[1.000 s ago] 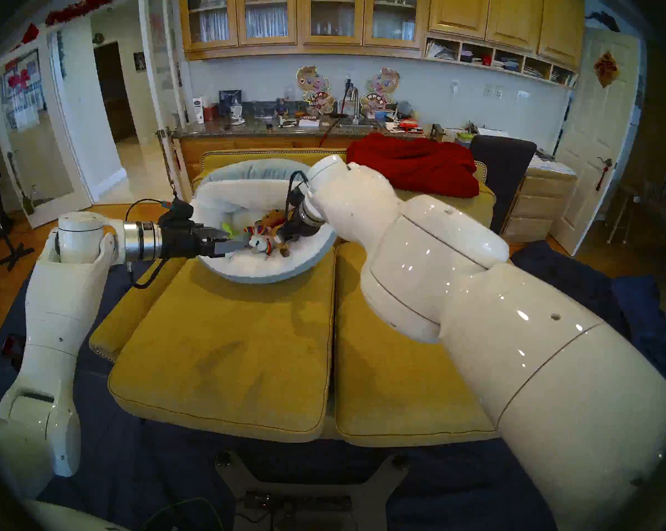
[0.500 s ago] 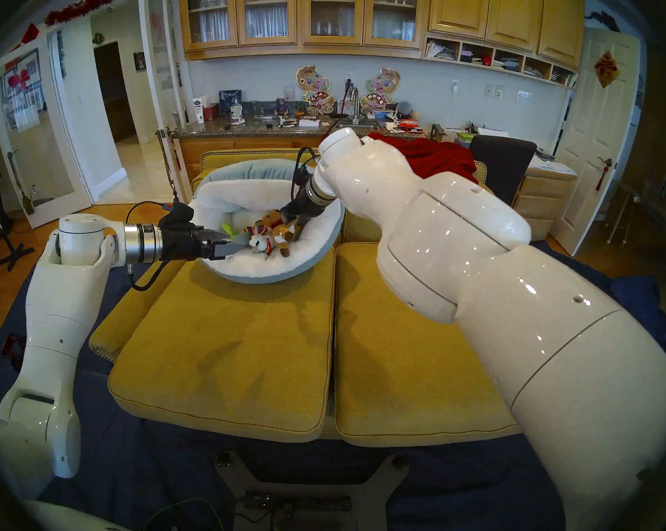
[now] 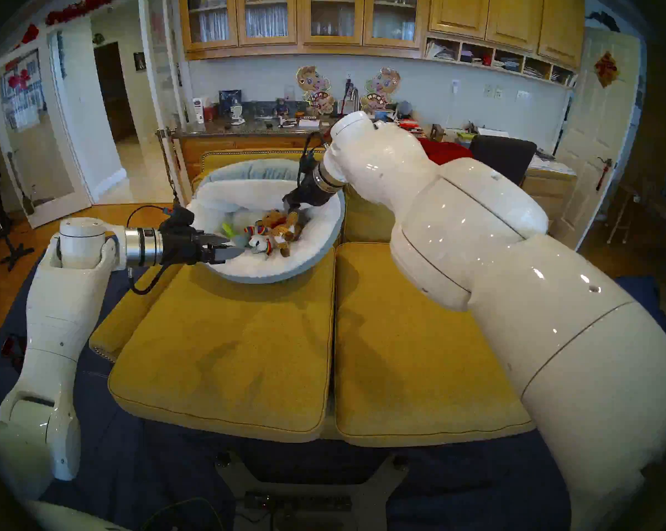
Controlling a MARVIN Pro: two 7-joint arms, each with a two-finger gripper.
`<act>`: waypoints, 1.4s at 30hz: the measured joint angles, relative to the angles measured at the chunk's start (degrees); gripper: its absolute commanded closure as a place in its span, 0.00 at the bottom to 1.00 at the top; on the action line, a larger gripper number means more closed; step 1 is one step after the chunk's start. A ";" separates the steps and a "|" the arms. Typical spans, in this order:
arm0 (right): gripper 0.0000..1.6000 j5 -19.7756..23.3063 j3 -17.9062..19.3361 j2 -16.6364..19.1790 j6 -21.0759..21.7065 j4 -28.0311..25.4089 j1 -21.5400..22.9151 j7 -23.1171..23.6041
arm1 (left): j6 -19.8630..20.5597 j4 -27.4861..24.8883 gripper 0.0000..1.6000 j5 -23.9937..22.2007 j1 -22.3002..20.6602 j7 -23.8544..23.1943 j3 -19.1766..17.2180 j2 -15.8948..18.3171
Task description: Put toys into dog bed
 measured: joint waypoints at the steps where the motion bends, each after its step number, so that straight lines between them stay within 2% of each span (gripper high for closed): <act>1: 0.00 0.03 0.02 0.20 0.02 0.00 0.05 0.17 | 0.00 0.01 0.00 0.00 0.04 0.00 0.00 0.00; 21: 0.00 0.57 0.47 8.48 -0.28 0.96 0.50 5.39 | -0.09 0.19 0.00 0.06 0.99 -0.06 0.03 0.09; 35: 0.00 0.92 0.88 12.83 -1.42 0.79 0.84 9.46 | -0.18 0.20 0.00 0.08 1.27 -0.09 0.03 0.16; 42: 0.00 1.01 0.99 13.81 -2.57 -0.28 1.18 11.79 | -0.24 0.20 0.00 0.09 1.37 -0.09 0.03 0.21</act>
